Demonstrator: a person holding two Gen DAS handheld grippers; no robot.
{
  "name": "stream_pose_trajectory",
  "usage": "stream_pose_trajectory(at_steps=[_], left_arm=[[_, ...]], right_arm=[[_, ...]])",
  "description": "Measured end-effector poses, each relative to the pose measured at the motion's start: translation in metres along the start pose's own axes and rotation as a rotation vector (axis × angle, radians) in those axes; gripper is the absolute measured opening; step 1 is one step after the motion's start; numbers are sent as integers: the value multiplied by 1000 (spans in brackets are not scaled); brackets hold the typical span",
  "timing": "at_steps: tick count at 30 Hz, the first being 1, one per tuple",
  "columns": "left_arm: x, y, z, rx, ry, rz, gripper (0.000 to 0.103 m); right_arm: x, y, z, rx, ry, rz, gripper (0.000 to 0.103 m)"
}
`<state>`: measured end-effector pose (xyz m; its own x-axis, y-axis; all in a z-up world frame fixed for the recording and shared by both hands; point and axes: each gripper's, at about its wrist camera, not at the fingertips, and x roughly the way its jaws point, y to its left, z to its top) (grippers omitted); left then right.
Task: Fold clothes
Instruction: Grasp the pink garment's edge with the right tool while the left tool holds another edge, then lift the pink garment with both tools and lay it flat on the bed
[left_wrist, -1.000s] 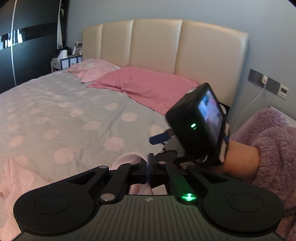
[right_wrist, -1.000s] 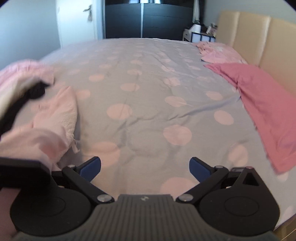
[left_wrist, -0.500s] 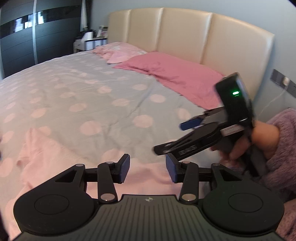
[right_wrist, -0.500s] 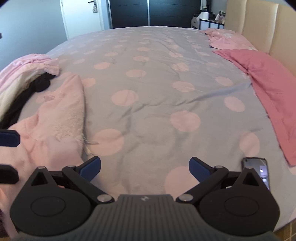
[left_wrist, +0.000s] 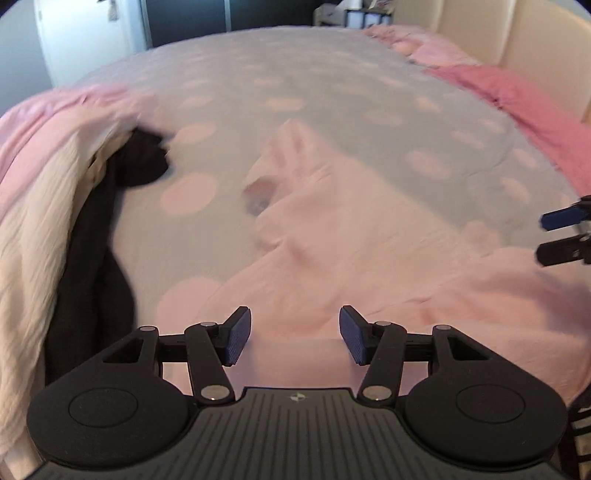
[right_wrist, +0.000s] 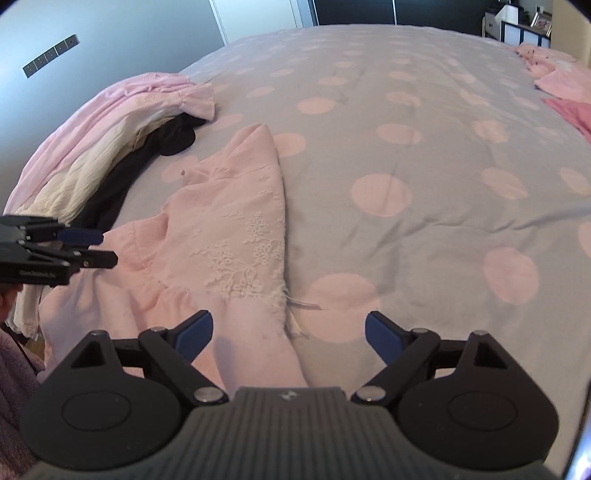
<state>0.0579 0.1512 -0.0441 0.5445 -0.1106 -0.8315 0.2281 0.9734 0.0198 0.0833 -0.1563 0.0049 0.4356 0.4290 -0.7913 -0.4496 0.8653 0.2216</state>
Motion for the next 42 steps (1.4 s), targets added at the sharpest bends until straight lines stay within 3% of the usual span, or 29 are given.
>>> stream_pose_trajectory(at_steps=[5, 7, 8, 9, 10, 12, 14, 17, 20, 27, 36, 42], left_arm=[[14, 16, -12, 28, -27, 69, 51], [22, 18, -10, 14, -25, 51, 51], [25, 18, -9, 3, -18, 23, 49], [27, 16, -7, 2, -13, 1, 42], [27, 14, -5, 12, -12, -6, 26], [27, 9, 0, 31, -13, -21, 7], [23, 5, 6, 43, -28, -38, 4], [10, -3, 18, 38, -79, -57, 2], [-17, -14, 38, 58, -179, -55, 2], [-85, -32, 110, 76, -410, -40, 2], [-201, -41, 205, 44, -726, -53, 2], [-276, -49, 253, 38, -906, -51, 2]], right_arm=[[44, 3, 4, 71, 82, 51, 84], [61, 8, 3, 103, 121, 92, 73], [67, 11, 2, 117, 141, 112, 54], [71, 14, 0, 124, 154, 117, 46], [72, 17, -1, 115, 155, 102, 44], [69, 23, 0, 81, 143, 67, 25], [61, 22, 1, 92, 122, 67, 14], [48, 23, 6, 83, 90, 63, 10], [27, 26, 18, 44, 49, 44, 9], [-58, 34, 86, -116, -123, -24, 8], [-200, 62, 186, -316, -411, -199, 7], [-291, 86, 227, -416, -682, -423, 7]])
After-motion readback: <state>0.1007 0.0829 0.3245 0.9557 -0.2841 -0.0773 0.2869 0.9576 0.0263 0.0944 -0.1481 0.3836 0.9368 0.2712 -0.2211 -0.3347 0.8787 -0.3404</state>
